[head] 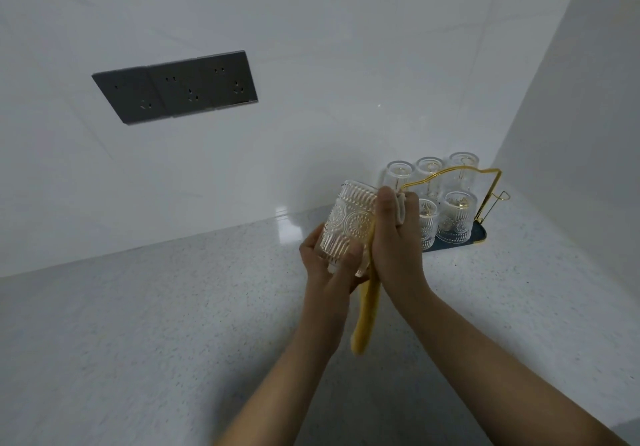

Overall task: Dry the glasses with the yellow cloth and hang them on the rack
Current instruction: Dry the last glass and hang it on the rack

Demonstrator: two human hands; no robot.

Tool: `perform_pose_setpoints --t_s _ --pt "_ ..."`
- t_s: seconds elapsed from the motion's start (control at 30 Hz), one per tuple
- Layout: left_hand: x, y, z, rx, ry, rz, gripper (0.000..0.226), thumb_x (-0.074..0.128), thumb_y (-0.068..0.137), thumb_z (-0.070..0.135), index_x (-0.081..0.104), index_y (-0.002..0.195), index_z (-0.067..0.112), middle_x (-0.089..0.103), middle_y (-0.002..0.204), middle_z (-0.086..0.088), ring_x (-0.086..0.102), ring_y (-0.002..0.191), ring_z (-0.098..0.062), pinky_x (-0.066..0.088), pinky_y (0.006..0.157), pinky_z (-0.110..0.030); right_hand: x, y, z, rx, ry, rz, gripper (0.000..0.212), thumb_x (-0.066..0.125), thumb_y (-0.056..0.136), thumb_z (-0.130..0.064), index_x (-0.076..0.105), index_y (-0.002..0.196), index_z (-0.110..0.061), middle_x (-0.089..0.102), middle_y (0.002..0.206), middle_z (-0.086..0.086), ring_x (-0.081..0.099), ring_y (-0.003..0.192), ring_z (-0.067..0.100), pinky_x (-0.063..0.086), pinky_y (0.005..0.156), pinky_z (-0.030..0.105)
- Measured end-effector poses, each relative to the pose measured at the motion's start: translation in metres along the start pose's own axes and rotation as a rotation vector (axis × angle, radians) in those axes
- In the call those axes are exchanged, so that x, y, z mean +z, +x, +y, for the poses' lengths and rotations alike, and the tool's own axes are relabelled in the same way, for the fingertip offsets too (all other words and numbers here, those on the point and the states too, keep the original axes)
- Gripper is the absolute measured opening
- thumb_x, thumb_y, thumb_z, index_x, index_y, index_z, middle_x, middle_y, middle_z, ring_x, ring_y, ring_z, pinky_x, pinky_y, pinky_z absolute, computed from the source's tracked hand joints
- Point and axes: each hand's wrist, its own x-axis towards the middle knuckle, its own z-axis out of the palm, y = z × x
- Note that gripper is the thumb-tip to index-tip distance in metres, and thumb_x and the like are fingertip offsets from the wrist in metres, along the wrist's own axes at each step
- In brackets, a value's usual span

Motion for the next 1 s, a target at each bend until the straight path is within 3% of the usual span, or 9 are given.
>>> perform_pose_setpoints --t_s 0.13,0.27,0.47,0.57,0.67,0.77,0.87,0.93,1.0 --pt "0.000 -0.002 0.008 -0.188 -0.294 -0.047 0.053 0.058 0.086 0.047 0.051 0.126 0.014 0.067 0.109 -0.012 0.069 0.090 -0.023 0.058 0.078 -0.036 0.002 0.000 -0.002 -0.296 -0.142 0.023 0.016 0.040 0.089 -0.047 0.039 0.086 -0.031 0.043 0.086 -0.002 0.047 0.082 0.026 0.044 0.072 0.039" --pt "-0.004 -0.001 0.016 -0.394 -0.318 -0.159 0.058 0.051 0.075 0.056 0.063 0.117 0.017 0.073 0.097 -0.011 0.066 0.092 -0.025 0.057 0.079 -0.036 -0.007 0.011 -0.003 -0.428 -0.206 -0.003 0.032 0.039 0.090 -0.037 0.050 0.088 -0.007 0.041 0.083 -0.011 0.045 0.078 0.021 0.039 0.071 0.032" --pt "-0.007 0.006 0.010 0.004 0.028 -0.079 0.053 0.071 0.078 0.032 0.043 0.123 0.029 0.070 0.110 0.005 0.070 0.099 -0.016 0.058 0.080 -0.032 -0.008 0.013 -0.009 -0.411 -0.213 0.000 0.033 0.036 0.092 -0.036 0.051 0.095 -0.007 0.048 0.091 0.002 0.048 0.086 0.023 0.043 0.076 0.035" --pt "-0.001 0.005 0.013 -0.080 -0.193 -0.064 0.063 0.063 0.083 0.040 0.043 0.133 0.007 0.065 0.120 -0.016 0.069 0.100 -0.026 0.057 0.076 -0.034 0.003 0.003 -0.011 -0.359 -0.204 -0.025 0.043 0.034 0.092 -0.040 0.051 0.118 -0.010 0.045 0.115 0.000 0.041 0.114 0.020 0.034 0.098 0.024" --pt "-0.005 0.008 0.014 -0.148 -0.258 -0.071 0.061 0.053 0.093 0.042 0.043 0.136 0.000 0.059 0.124 -0.026 0.068 0.101 -0.029 0.058 0.078 -0.037 0.010 -0.009 -0.002 -0.398 -0.298 -0.102 0.056 0.027 0.093 -0.049 0.029 0.141 -0.021 0.026 0.143 -0.002 0.018 0.138 0.011 0.017 0.113 0.022" --pt "-0.008 0.007 0.012 -0.178 -0.285 -0.075 0.062 0.057 0.089 0.041 0.045 0.134 0.000 0.063 0.116 -0.023 0.068 0.098 -0.031 0.057 0.079 -0.038 0.006 -0.002 -0.002 -0.116 -0.079 -0.110 0.050 0.030 0.093 -0.049 0.026 0.141 -0.034 0.037 0.139 -0.012 0.036 0.125 -0.010 0.034 0.102 0.017" --pt "-0.010 0.006 0.014 -0.267 -0.412 -0.119 0.061 0.062 0.081 0.040 0.052 0.129 0.005 0.063 0.113 -0.020 0.068 0.093 -0.028 0.058 0.078 -0.039 0.001 0.018 -0.006 0.390 0.292 -0.135 0.050 0.037 0.088 -0.060 0.056 0.117 -0.024 0.066 0.099 0.000 0.067 0.093 0.019 0.054 0.081 0.039" --pt "-0.013 0.007 0.016 -0.353 -0.473 -0.125 0.067 0.067 0.076 0.044 0.055 0.128 0.005 0.062 0.114 -0.021 0.066 0.096 -0.031 0.058 0.084 -0.042 -0.004 0.022 -0.007 0.478 0.350 -0.176 0.055 0.038 0.088 -0.061 0.065 0.102 -0.015 0.069 0.086 0.008 0.069 0.080 0.025 0.056 0.076 0.040" --pt "-0.015 0.010 0.020 -0.416 -0.500 -0.137 0.069 0.066 0.079 0.047 0.052 0.133 0.005 0.060 0.124 -0.023 0.061 0.106 -0.035 0.054 0.091 -0.044 -0.005 0.021 -0.003 0.462 0.333 -0.164 0.065 0.042 0.080 -0.069 0.063 0.107 -0.014 0.070 0.098 0.012 0.068 0.089 0.027 0.054 0.085 0.047"
